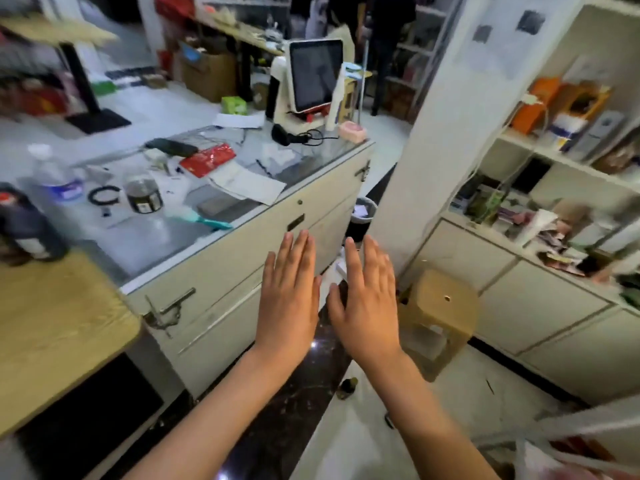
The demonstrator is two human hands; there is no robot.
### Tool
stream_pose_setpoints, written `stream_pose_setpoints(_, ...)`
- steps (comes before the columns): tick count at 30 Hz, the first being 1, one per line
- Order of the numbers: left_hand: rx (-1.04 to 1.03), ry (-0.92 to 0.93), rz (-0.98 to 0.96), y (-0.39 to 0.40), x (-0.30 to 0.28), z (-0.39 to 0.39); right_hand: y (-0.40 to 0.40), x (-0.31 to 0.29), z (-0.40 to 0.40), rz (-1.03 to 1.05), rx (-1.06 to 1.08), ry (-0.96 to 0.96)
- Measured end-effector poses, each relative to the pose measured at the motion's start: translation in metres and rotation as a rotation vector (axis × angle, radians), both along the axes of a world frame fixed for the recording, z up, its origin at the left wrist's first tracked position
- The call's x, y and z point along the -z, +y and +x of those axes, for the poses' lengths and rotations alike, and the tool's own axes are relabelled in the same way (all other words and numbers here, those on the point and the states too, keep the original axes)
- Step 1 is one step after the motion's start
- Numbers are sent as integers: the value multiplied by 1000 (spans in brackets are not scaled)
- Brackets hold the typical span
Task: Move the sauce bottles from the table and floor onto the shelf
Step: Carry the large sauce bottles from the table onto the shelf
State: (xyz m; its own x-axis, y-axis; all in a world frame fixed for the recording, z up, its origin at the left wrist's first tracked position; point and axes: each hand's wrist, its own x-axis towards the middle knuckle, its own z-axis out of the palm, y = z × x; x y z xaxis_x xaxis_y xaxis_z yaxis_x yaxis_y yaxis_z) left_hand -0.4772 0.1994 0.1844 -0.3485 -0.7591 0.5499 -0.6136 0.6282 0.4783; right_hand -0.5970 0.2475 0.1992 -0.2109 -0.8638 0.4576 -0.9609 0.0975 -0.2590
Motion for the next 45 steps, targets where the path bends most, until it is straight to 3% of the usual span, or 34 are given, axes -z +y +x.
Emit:
stream_pose_setpoints(11,-506,-58,123,-22,39,220,-81,46,208,127,-539,-10)
stream_pose_setpoints(23,-874,-167,285,-73,60,320,-192,67,329,202,-949,-113)
stream_pose_setpoints(30,-1044,-89,380,-144,64,353,-267,82,368,302,-1041,-191)
stream_pose_setpoints(35,-1025,-12,405,-189,71,403,-313,93,417,393,-1040,-227)
stream_pose_setpoints(40,-973,83,439,-254,85,466,-364,106,476,454,-969,-269)
stream_pose_setpoints(45,-861,241,526,-322,101,502,-418,126,511,586,-753,-488)
